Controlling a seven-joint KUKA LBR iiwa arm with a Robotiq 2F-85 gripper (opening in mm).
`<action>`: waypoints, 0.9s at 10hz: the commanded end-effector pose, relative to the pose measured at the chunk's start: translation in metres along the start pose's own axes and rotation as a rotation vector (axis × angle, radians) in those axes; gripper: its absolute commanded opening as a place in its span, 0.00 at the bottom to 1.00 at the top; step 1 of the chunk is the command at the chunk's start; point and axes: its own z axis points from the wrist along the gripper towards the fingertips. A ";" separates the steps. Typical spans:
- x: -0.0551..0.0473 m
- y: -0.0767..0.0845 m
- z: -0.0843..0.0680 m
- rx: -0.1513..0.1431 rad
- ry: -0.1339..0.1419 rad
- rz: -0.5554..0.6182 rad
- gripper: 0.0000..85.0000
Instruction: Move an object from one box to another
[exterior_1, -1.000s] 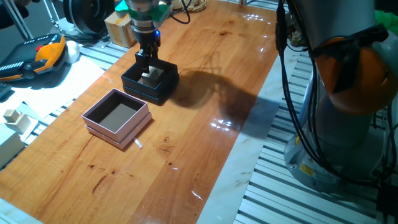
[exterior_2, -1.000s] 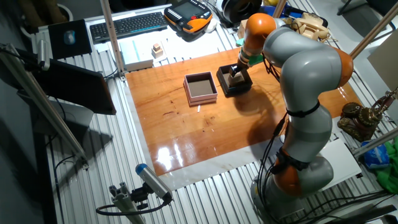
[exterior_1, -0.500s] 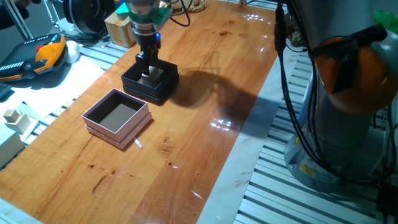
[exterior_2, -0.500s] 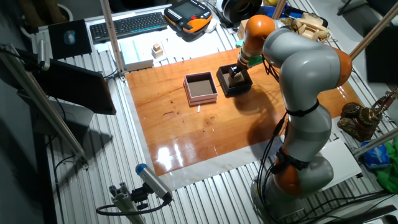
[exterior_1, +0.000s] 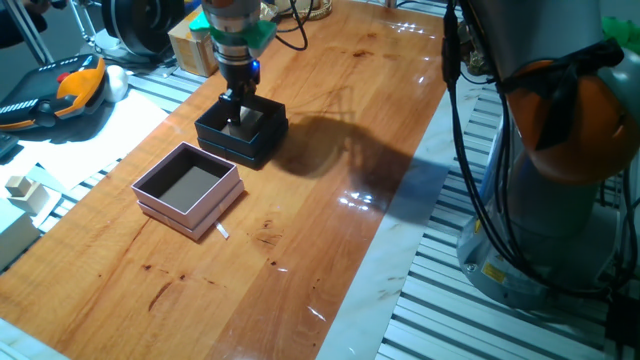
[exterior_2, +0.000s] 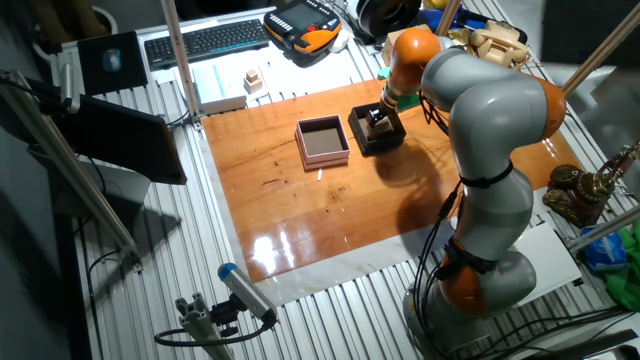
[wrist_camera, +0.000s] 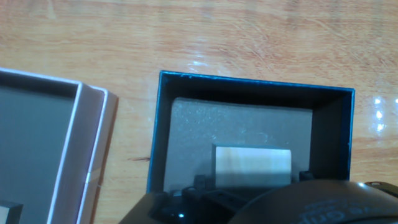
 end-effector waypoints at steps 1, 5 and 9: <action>0.000 0.000 0.000 0.001 0.000 -0.001 0.80; 0.001 0.000 0.007 -0.002 -0.004 0.002 1.00; 0.004 0.000 0.014 -0.005 -0.010 0.007 1.00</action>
